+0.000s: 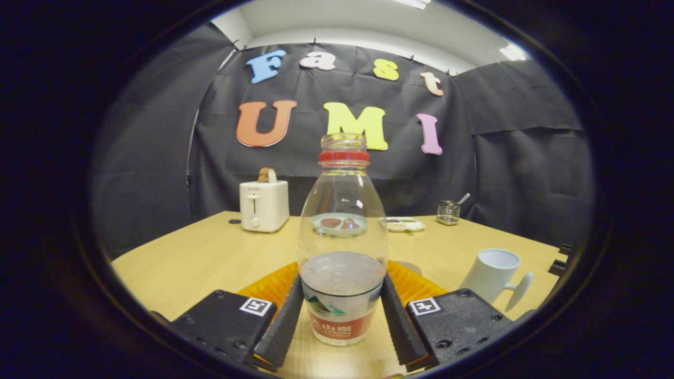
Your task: Take the bottle from table, then pour the juice into the cup, finally place the bottle on the coaster
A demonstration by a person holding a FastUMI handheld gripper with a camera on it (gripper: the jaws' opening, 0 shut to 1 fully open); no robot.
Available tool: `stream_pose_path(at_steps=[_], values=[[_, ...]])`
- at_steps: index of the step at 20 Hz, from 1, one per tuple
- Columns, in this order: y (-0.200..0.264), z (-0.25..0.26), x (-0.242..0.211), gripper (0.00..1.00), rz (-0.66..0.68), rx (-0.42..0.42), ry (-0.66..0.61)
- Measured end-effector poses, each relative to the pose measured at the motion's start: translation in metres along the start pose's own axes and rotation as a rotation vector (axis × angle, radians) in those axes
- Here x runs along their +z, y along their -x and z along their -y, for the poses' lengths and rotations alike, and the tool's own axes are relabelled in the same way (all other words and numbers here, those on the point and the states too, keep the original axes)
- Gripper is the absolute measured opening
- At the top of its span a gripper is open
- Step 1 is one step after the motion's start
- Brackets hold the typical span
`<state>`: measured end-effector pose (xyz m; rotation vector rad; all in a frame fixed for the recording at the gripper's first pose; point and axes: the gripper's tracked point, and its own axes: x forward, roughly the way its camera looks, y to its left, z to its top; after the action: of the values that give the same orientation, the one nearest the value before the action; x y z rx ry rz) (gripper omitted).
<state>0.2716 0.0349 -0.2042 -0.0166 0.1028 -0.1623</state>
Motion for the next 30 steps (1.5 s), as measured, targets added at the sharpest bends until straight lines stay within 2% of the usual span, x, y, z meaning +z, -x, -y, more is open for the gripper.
stream_pose_path(at_steps=[2, 13, 18, 25, 30], values=[[0.002, 0.003, -0.001, 0.79, -0.004, 0.023, -0.03], [0.039, 0.0, 0.036, 0.78, -0.121, 0.157, -0.288], [0.048, 0.001, 0.06, 0.77, -0.178, 0.215, -0.492], [0.036, 0.029, 0.082, 0.77, -0.199, 0.233, -0.846], [0.029, 0.048, 0.089, 0.77, -0.202, 0.244, -1.041]])
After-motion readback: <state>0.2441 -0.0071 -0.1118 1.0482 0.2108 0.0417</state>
